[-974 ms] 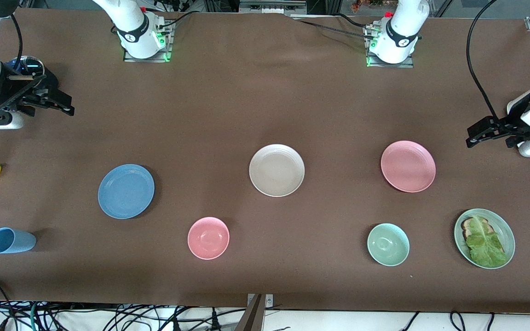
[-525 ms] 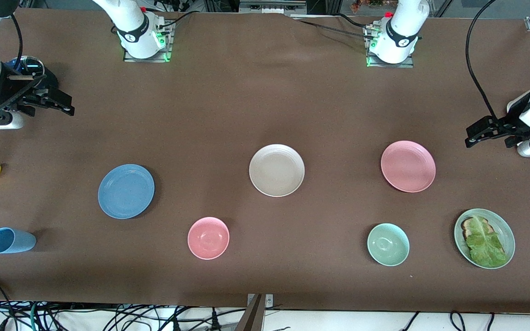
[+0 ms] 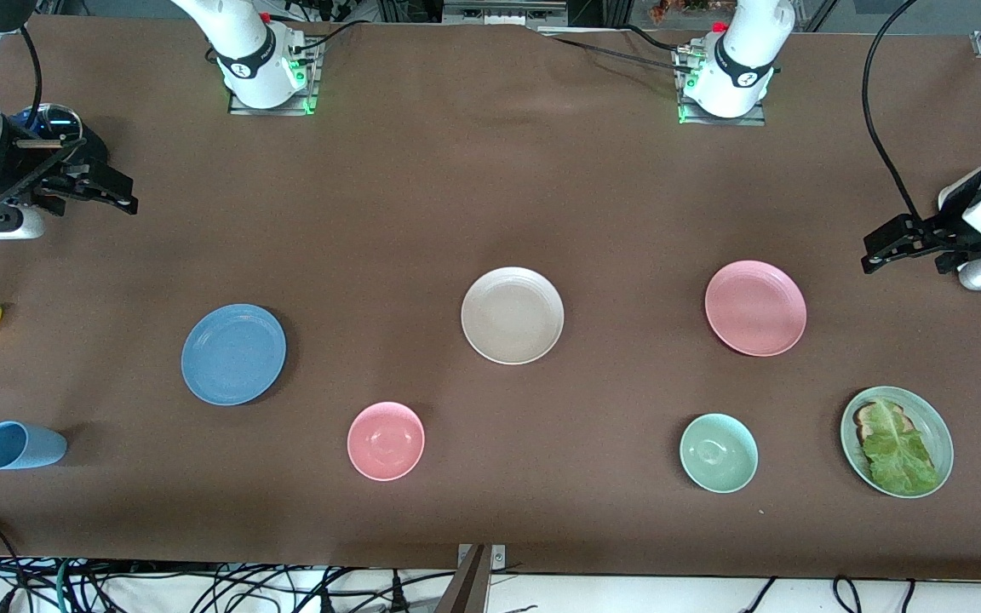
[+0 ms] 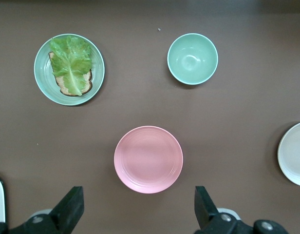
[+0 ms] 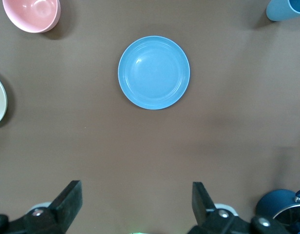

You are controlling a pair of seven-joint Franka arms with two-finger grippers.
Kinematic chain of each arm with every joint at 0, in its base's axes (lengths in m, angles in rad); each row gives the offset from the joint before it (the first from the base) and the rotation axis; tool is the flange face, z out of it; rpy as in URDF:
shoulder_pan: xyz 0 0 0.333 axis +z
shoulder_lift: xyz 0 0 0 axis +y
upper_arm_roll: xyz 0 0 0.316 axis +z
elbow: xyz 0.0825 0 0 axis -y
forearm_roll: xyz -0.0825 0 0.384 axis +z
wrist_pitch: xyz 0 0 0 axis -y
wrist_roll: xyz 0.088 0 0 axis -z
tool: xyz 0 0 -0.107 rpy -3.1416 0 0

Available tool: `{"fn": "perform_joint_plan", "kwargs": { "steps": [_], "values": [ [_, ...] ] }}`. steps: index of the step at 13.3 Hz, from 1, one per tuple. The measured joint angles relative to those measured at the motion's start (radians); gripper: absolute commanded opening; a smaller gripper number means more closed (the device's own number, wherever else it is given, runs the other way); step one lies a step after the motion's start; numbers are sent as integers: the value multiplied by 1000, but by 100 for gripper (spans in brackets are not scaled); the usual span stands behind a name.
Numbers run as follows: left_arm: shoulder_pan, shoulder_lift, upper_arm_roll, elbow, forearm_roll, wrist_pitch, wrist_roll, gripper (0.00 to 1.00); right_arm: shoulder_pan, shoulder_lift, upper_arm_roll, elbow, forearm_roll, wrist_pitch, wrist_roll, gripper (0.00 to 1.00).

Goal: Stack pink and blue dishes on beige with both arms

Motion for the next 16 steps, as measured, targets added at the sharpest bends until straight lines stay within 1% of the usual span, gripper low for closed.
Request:
{"fn": "perform_joint_plan", "kwargs": {
  "steps": [9, 12, 15, 16],
  "values": [
    [-1, 8, -1, -2, 0, 3, -1, 100, 0, 0, 0, 0, 0, 0, 0, 100],
    [0, 68, 1, -8, 0, 2, -1, 100, 0, 0, 0, 0, 0, 0, 0, 100],
    [20, 160, 6, -24, 0, 11, 5, 100, 0, 0, 0, 0, 0, 0, 0, 100],
    [37, 189, 7, -29, 1, 34, 27, 100, 0, 0, -1, 0, 0, 0, 0, 100]
  ]
}}
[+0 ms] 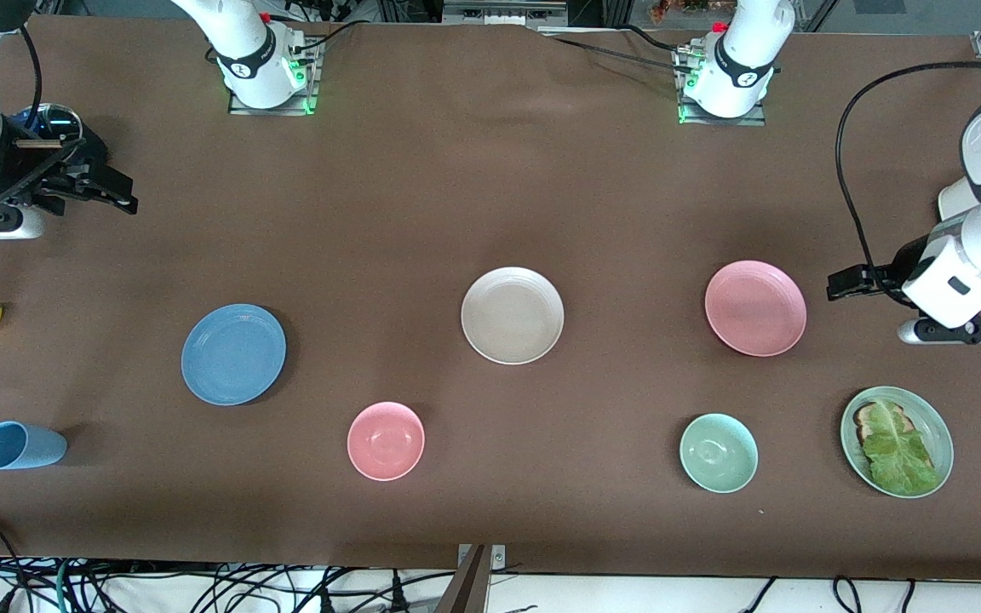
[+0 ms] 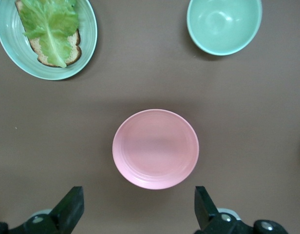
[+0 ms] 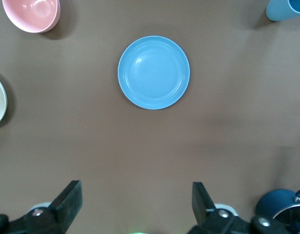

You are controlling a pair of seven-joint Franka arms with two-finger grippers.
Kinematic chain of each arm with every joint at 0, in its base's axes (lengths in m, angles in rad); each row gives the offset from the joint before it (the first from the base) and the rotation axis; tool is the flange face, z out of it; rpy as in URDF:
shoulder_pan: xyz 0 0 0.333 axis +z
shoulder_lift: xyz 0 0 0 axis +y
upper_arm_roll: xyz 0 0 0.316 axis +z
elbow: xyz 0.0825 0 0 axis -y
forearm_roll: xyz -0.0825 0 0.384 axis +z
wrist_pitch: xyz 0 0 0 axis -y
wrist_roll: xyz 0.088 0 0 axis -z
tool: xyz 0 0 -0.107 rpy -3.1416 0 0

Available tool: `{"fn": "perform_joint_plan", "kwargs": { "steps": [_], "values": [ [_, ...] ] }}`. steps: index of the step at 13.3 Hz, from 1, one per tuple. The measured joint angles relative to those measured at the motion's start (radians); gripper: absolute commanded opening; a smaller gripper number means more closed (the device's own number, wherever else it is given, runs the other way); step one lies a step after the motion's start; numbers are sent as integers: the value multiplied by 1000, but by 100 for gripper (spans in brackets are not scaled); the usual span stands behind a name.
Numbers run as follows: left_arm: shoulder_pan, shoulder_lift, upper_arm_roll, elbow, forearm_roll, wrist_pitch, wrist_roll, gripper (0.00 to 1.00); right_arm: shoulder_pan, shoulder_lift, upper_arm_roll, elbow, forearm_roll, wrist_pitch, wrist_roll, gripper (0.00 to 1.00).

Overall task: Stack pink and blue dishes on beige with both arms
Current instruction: 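Reach the left gripper to the rim of the pink plate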

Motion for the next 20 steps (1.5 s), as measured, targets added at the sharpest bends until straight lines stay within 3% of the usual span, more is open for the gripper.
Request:
{"fn": "perform_joint_plan", "kwargs": {
  "steps": [7, 14, 20],
  "values": [
    [83, 24, 0, -254, 0, 358, 144, 100, 0, 0, -1, 0, 0, 0, 0, 100],
    [119, -31, -1, -681, 0, 856, 264, 100, -1, 0, -1, 0, 0, 0, 0, 100],
    [211, 7, 1, -755, 0, 897, 394, 100, -1, 0, -1, 0, 0, 0, 0, 100]
  ]
}}
